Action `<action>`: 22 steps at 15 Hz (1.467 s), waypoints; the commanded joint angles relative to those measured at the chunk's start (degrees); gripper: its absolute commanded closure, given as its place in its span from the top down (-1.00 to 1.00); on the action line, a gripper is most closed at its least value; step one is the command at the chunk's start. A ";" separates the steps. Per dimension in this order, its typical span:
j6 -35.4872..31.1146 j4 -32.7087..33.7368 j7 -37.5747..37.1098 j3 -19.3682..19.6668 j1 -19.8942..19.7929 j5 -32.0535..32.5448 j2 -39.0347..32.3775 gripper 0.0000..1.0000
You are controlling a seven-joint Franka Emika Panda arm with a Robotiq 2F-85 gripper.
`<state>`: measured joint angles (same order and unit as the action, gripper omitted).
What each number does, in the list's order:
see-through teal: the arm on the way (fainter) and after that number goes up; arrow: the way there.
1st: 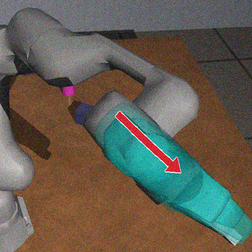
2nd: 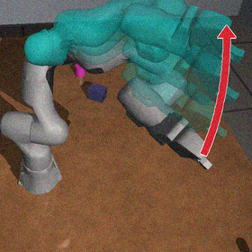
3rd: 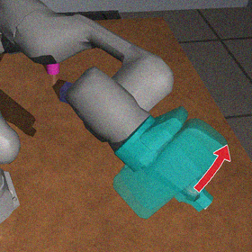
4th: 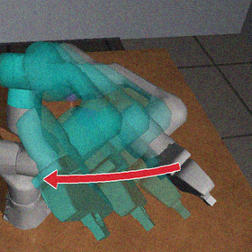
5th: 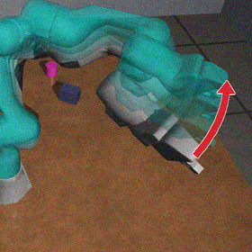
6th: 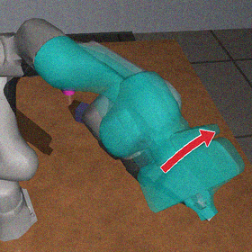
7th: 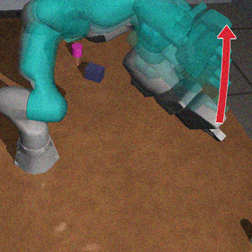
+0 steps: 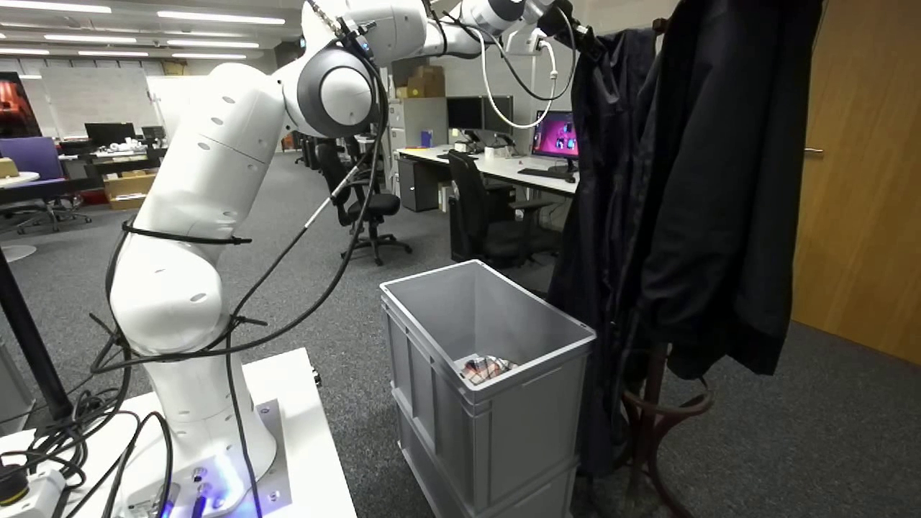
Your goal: Put one black jersey in the grey container
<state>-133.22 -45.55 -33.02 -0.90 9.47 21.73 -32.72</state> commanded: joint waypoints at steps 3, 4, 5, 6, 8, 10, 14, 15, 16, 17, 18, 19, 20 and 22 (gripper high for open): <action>-2.66 3.36 -1.00 1.04 0.87 1.60 -0.27 -0.99; -2.88 3.53 -0.99 1.03 0.94 1.60 -0.22 -0.99; -3.10 3.69 -0.94 1.01 1.01 1.61 -0.08 -0.99; -3.40 3.85 -0.92 1.01 1.04 1.63 -0.04 -0.99; -4.17 4.20 -0.84 1.02 1.14 1.72 0.09 -0.99; -5.24 4.56 -0.83 1.02 1.31 1.77 0.27 -0.99; -7.33 4.97 -0.64 1.01 1.90 1.80 0.71 -0.99; -7.77 5.08 -0.59 1.02 2.05 1.81 0.79 -0.99; -8.15 5.22 -0.59 1.02 2.20 1.80 0.83 -0.99; -8.43 5.40 -0.58 1.05 2.38 1.82 0.84 -0.99; -8.82 5.44 -0.53 1.04 2.50 1.82 0.88 -0.99; -9.28 5.48 -0.43 1.02 2.61 1.82 0.93 -0.99; -9.71 5.52 -0.38 1.04 2.71 1.82 0.94 -0.99; -10.41 5.67 -0.30 1.09 2.95 1.88 0.97 -0.99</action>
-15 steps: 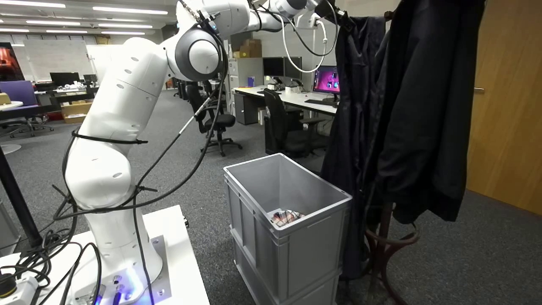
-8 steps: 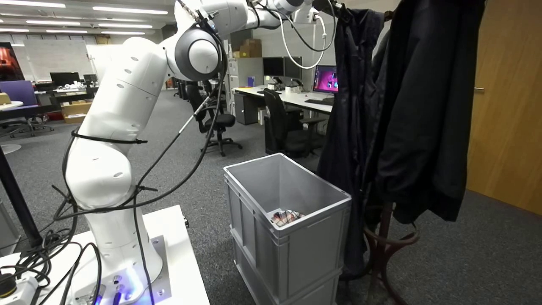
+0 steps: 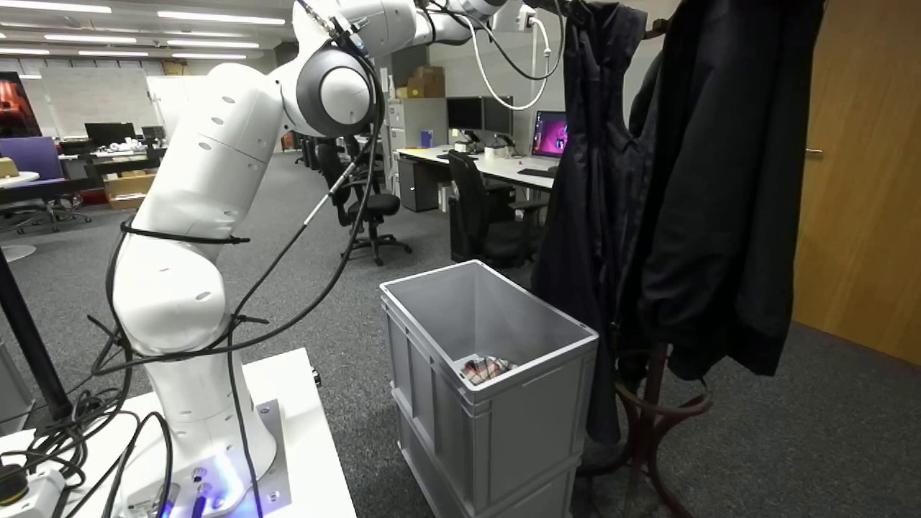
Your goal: Put one black jersey in the grey container
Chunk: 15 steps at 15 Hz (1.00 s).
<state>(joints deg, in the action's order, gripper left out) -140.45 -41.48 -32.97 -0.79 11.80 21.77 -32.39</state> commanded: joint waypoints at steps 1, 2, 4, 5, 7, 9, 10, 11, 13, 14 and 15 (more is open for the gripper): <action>-3.56 1.65 -0.33 1.00 0.74 1.86 0.66 -0.99; -4.14 1.64 -0.10 1.01 0.87 1.97 0.66 -0.99; -5.42 1.40 0.31 0.94 1.14 2.11 0.69 -0.99; -6.02 1.14 0.61 0.83 1.36 2.17 0.75 -0.99; -7.21 0.93 0.99 0.79 1.74 2.47 0.74 -0.99; -8.21 0.87 1.28 0.84 2.16 3.07 0.61 -0.99; -8.57 0.84 1.56 0.75 2.31 3.31 0.54 -0.99; -8.92 0.71 1.81 0.69 2.44 3.62 0.51 -0.99; -9.43 0.30 2.67 0.42 2.72 4.12 0.55 -0.99; -9.51 0.00 3.60 0.23 2.83 4.09 0.61 -0.99; -9.52 -0.35 4.59 0.11 2.97 4.06 0.69 -0.99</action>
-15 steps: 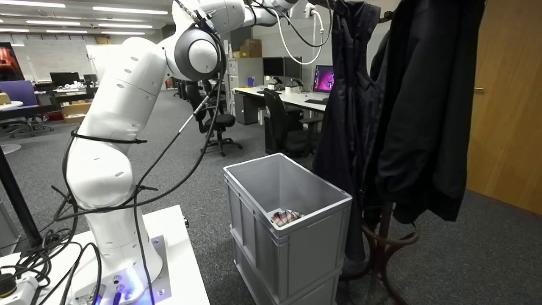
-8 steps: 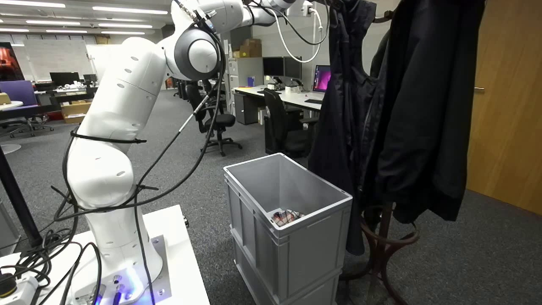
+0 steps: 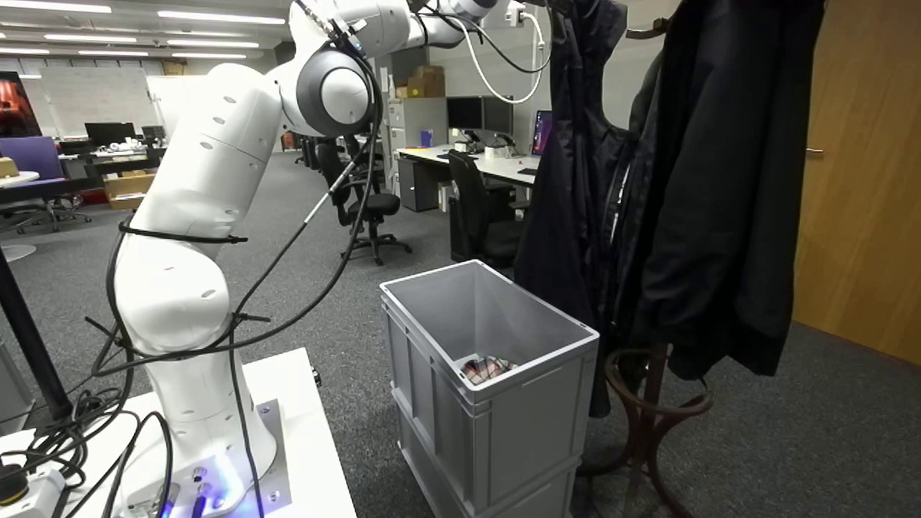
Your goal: Put one black jersey in the grey container
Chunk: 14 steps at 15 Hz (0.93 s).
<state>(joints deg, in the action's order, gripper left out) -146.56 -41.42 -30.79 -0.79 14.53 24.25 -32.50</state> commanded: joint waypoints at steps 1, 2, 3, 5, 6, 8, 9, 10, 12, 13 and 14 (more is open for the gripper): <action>-3.28 -0.68 3.24 0.01 0.41 1.43 0.90 -0.99; -3.32 -0.91 3.97 -0.03 0.58 1.34 0.97 -0.99; -2.93 -1.33 4.35 -0.06 0.83 1.21 1.24 -0.99; -2.19 -2.23 4.78 -0.20 1.26 0.93 1.94 -0.99; -1.95 -2.75 5.28 -0.66 1.38 0.44 2.34 -0.99; -1.32 -3.46 5.63 -1.41 1.57 -0.05 2.95 -0.99; -1.03 -3.83 5.83 -1.90 1.64 -0.31 3.25 -0.99; -0.84 -4.15 6.06 -2.42 1.68 -0.53 3.50 -0.99; -0.29 -4.64 6.23 -3.39 1.76 -0.81 3.90 -0.99; 0.03 -4.99 6.47 -4.09 1.69 -1.04 4.18 -0.99; 0.41 -5.43 6.78 -4.78 1.62 -1.27 4.51 -0.99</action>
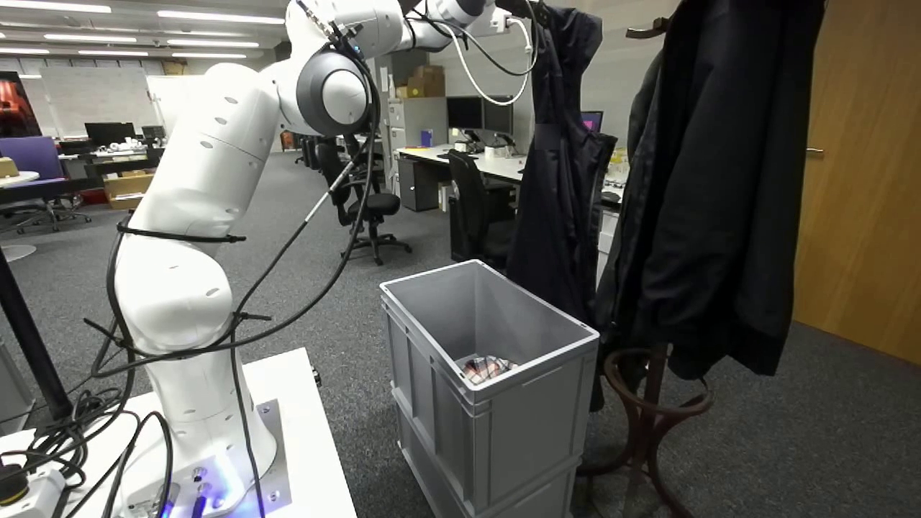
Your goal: Put one black jersey in the grey container
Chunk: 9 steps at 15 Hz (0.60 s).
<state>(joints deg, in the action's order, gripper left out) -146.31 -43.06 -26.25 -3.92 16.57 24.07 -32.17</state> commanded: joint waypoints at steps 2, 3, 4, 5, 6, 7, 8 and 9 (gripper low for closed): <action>0.92 -4.71 2.61 -3.00 -0.63 -1.53 4.89 -0.99; 1.36 -5.13 2.59 -3.58 -0.73 -1.66 5.22 -0.99; 2.14 -5.53 2.57 -4.15 -0.81 -1.76 5.62 -0.99; 3.01 -6.01 2.27 -4.49 -0.84 -1.68 6.15 -0.99; 4.06 -6.64 1.88 -4.68 -0.81 -1.41 6.84 -0.99; 4.70 -7.18 1.88 -5.08 -0.93 -1.46 7.36 -0.99; 5.94 -7.75 1.78 -5.43 -0.97 -1.54 8.17 -0.99; 6.59 -8.51 1.63 -5.67 -1.05 -1.58 8.92 -0.99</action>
<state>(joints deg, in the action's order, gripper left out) -141.05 -46.62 -25.87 -8.46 16.54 23.82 -28.82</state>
